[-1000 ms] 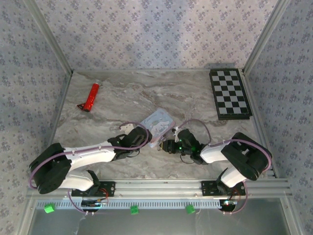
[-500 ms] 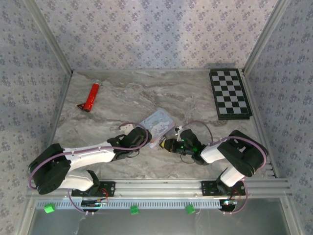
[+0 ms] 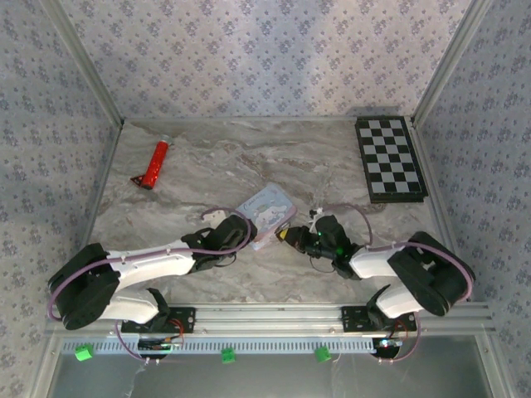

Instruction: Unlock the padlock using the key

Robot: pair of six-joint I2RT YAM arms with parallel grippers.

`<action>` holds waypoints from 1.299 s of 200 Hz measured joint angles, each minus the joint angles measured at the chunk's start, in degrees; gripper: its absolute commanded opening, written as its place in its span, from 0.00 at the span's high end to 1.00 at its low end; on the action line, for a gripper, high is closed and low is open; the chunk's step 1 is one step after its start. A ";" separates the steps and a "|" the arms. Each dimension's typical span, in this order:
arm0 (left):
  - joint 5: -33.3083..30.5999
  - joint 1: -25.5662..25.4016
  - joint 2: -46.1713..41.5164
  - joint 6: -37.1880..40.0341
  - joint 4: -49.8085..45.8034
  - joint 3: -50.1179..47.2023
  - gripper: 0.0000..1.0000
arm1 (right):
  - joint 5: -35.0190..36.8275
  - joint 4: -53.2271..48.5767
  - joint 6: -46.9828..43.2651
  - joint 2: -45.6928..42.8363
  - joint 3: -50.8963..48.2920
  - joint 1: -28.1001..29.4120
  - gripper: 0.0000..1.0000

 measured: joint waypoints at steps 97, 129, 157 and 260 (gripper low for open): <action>7.69 11.23 -6.25 17.73 -7.80 1.03 0.29 | 0.85 -41.88 -15.80 -19.80 5.18 -13.64 1.00; 7.74 16.20 -19.28 23.06 -9.33 -2.56 0.25 | -2.99 -48.83 -20.98 -20.11 5.16 -19.71 1.00; 7.45 21.27 -29.51 27.32 -12.24 -5.97 0.19 | -6.14 -51.71 -24.22 -20.02 4.79 -23.37 1.00; 4.55 31.21 -42.12 36.46 -22.29 -7.76 0.11 | -10.25 -54.66 -27.19 -19.78 3.21 -30.08 0.66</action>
